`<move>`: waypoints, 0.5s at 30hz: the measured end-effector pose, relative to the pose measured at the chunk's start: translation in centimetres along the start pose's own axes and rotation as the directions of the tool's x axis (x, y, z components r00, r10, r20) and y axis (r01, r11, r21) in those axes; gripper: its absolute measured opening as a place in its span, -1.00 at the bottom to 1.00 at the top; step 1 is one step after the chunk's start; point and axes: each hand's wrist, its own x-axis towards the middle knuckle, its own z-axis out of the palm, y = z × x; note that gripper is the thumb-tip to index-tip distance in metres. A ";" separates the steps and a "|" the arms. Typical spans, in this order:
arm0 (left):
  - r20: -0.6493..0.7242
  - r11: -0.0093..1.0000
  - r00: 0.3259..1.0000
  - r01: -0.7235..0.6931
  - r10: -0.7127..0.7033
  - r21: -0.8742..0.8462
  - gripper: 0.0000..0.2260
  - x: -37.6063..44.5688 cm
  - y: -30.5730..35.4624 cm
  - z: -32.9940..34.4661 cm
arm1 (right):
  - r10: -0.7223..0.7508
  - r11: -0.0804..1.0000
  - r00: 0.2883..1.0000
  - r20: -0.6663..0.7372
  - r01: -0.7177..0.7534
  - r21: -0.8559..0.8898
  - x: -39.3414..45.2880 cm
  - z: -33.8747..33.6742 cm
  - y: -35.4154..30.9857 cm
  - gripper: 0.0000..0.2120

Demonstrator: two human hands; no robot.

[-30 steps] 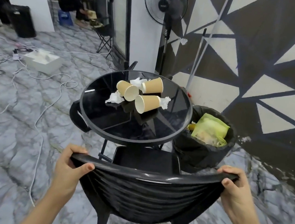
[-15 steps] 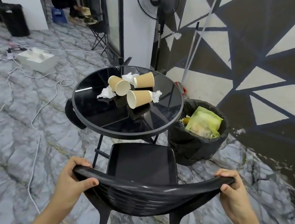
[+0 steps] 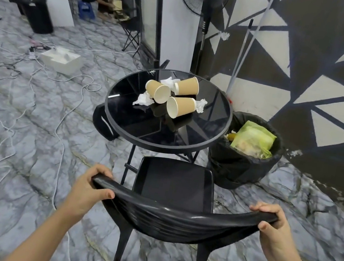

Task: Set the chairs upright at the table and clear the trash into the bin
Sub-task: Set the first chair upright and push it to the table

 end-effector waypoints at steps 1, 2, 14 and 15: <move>-0.013 1.000 1.000 -0.006 0.006 0.004 -0.33 -0.3 -0.2 0.0 | 0.011 0.999 1.000 -0.012 -0.011 -0.035 -0.4 -0.2 0.2 -0.58; -0.022 1.000 1.000 -0.005 0.005 0.002 -0.28 -0.7 -0.4 0.0 | 0.010 0.998 0.999 -0.031 -0.011 -0.060 -0.7 -0.1 0.2 -0.60; -0.018 0.999 1.000 0.016 -0.017 -0.028 -0.54 -2.7 -1.6 -1.4 | 0.054 0.994 0.997 -0.056 -0.059 -0.090 -3.2 1.9 -0.2 -0.58; -0.020 0.999 1.000 0.018 -0.019 -0.030 -0.54 -2.7 -1.6 -1.4 | 0.061 0.992 0.997 -0.050 -0.066 -0.104 -3.2 2.0 -0.2 -0.66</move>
